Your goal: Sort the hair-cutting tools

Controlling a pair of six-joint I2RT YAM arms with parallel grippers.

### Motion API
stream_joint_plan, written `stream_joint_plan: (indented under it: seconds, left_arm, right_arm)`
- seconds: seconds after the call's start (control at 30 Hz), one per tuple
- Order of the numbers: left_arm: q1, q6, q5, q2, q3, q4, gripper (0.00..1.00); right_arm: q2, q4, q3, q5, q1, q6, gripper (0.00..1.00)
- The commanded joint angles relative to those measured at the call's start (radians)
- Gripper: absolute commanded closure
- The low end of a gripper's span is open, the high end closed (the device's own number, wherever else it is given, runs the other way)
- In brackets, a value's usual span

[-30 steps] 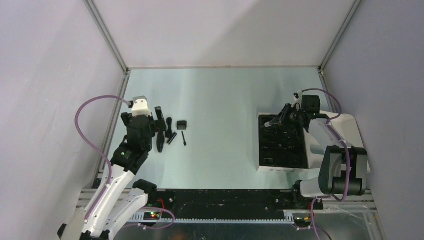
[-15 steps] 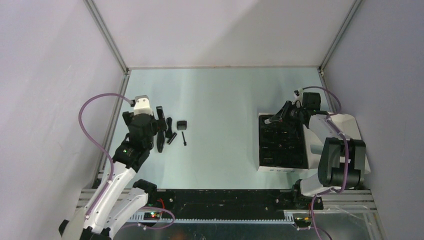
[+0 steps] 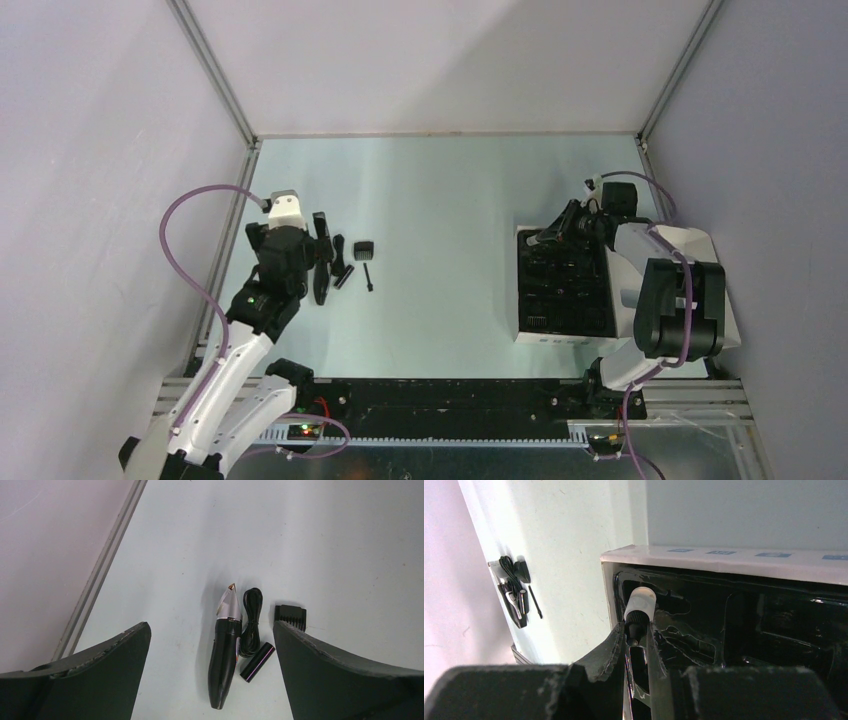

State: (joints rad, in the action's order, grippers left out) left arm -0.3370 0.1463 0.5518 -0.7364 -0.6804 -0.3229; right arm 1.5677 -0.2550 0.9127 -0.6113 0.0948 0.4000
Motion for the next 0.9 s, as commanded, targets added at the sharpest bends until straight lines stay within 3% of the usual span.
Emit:
stream_joint_plan:
  seconds: [0.0,0.6,0.87]
  left_arm:
    - [0.007,-0.024,0.015,0.0,0.007,0.031,0.0]
    - [0.008,-0.022,-0.001,0.011,0.006,0.032,0.0]
    - [0.007,-0.022,0.001,0.015,0.005,0.032,0.0]
  right_arm:
    - [0.02,0.022,0.047,-0.014,0.005,0.005,0.96]
    - [0.04,0.048,0.052,-0.031,0.004,0.028,0.92]
    - [0.01,-0.031,0.061,0.086,-0.002,-0.014,0.64]
